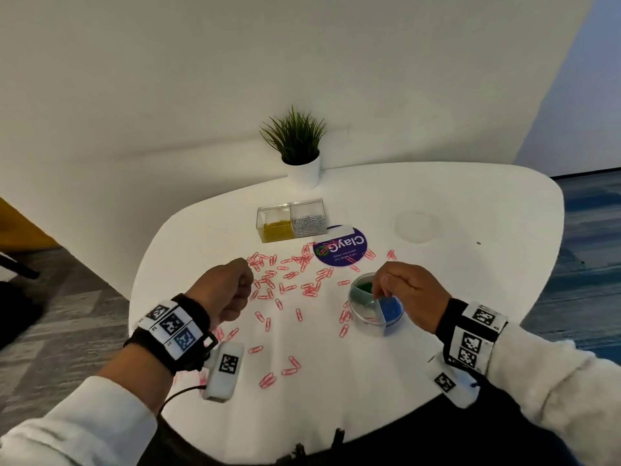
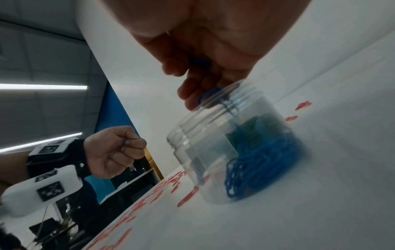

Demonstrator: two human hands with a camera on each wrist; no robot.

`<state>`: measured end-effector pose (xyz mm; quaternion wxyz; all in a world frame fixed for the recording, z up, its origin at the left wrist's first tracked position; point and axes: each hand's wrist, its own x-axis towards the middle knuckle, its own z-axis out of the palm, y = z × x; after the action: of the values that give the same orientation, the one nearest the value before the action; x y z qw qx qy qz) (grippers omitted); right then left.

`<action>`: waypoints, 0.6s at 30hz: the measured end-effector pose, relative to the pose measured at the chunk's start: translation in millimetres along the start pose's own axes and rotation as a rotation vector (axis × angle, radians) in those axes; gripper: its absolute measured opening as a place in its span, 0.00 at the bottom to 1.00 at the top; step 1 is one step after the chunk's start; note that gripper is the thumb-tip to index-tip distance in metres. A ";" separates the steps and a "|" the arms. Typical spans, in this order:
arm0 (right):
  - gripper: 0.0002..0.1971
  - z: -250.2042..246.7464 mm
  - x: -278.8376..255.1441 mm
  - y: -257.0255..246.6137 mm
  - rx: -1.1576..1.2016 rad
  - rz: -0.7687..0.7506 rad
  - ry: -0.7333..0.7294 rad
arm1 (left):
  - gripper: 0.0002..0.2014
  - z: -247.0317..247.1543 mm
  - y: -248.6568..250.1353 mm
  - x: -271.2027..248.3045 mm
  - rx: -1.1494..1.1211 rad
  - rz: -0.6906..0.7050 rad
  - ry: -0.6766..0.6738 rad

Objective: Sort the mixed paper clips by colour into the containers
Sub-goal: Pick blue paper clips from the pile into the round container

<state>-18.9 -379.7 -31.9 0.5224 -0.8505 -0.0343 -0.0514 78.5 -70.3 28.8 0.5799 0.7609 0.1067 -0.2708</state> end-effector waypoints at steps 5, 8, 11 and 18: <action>0.14 5.8 -0.1 3.6 0.122 0.000 0.046 | 0.20 57.7 8.5 -12.7 -0.011 0.025 -0.104; 0.13 6.2 -0.1 -2.3 0.276 0.004 0.073 | 0.15 89.1 9.7 -11.5 -0.068 0.016 -0.123; 0.18 3.7 5.6 0.1 0.334 0.048 0.135 | 0.11 114.6 12.5 -8.3 -0.157 -0.019 -0.141; 0.51 -30.0 17.1 23.1 -0.199 0.190 -0.452 | 0.07 167.8 25.1 -12.8 -0.120 -0.017 -0.167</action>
<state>-0.9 -416.8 -36.7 0.4177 -0.8869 -0.0648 0.1863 31.4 -233.8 26.0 0.6289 0.6987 0.0806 -0.3314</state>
